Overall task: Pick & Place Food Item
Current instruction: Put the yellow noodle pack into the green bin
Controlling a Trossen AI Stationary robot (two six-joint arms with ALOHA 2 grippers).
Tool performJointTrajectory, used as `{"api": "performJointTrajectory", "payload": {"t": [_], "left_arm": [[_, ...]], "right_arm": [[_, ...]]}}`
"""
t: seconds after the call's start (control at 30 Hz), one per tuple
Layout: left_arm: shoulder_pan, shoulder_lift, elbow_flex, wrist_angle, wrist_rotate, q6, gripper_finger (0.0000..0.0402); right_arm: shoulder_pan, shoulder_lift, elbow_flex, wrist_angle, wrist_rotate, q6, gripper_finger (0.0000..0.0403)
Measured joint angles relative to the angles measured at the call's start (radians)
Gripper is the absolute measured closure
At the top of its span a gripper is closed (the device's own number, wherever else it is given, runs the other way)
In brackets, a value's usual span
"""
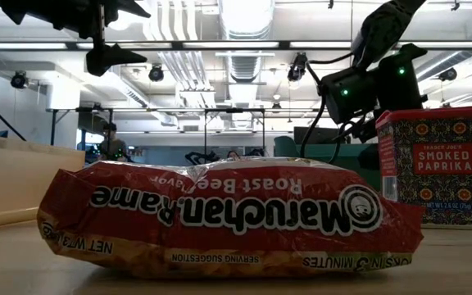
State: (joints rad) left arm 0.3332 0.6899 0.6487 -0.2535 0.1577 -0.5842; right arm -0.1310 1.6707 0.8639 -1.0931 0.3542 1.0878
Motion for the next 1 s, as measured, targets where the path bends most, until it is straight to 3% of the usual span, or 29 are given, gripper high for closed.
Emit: {"api": "performJointTrajectory", "payload": {"t": [0.6, 1.0], "left_arm": [[0.0, 0.0, 0.0, -0.001, 0.0, 0.0, 0.0011], [0.0, 0.0, 0.0, -0.011, 0.0, -0.001, 0.0011]], "right_arm": [[0.0, -0.001, 0.037, 0.002, -0.007, -0.031, 0.0388], [0.005, -0.021, 0.068, 0.001, -0.059, -0.048, 0.0395]]}}
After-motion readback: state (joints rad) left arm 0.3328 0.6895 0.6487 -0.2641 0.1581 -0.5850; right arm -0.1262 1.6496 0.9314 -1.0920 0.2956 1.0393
